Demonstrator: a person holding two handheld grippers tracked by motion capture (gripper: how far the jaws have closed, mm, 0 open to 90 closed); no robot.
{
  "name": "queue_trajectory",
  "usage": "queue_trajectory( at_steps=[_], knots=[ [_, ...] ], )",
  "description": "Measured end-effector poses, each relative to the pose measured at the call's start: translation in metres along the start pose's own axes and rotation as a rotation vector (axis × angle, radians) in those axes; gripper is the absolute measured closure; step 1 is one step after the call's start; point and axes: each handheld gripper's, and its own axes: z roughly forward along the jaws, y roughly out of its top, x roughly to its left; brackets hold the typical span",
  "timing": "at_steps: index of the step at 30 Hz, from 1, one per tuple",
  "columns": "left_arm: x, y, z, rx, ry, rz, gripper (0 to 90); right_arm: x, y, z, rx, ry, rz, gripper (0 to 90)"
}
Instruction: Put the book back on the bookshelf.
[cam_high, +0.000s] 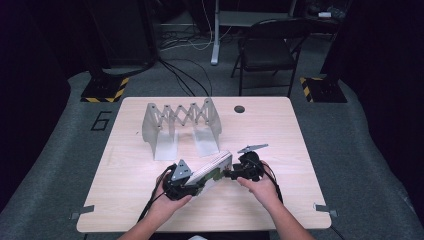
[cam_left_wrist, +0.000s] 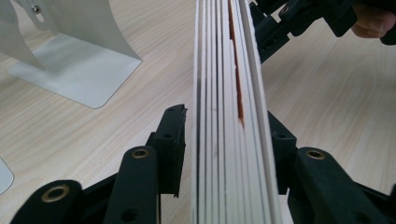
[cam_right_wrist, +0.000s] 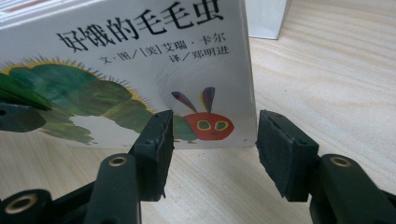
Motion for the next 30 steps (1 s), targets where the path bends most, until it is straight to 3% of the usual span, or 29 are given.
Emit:
queue_trajectory(
  at_steps=[14,30],
  knots=[
    [0.0007,-0.0008,0.0048,0.049,-0.001,0.023,65.3,-0.0011,-0.0001,0.0006,0.001,-0.001,-0.011,45.3],
    [0.0008,0.0002,0.0056,0.059,-0.038,0.034,75.3,-0.0020,-0.0005,0.0016,0.001,0.000,-0.012,44.8]
  ],
)
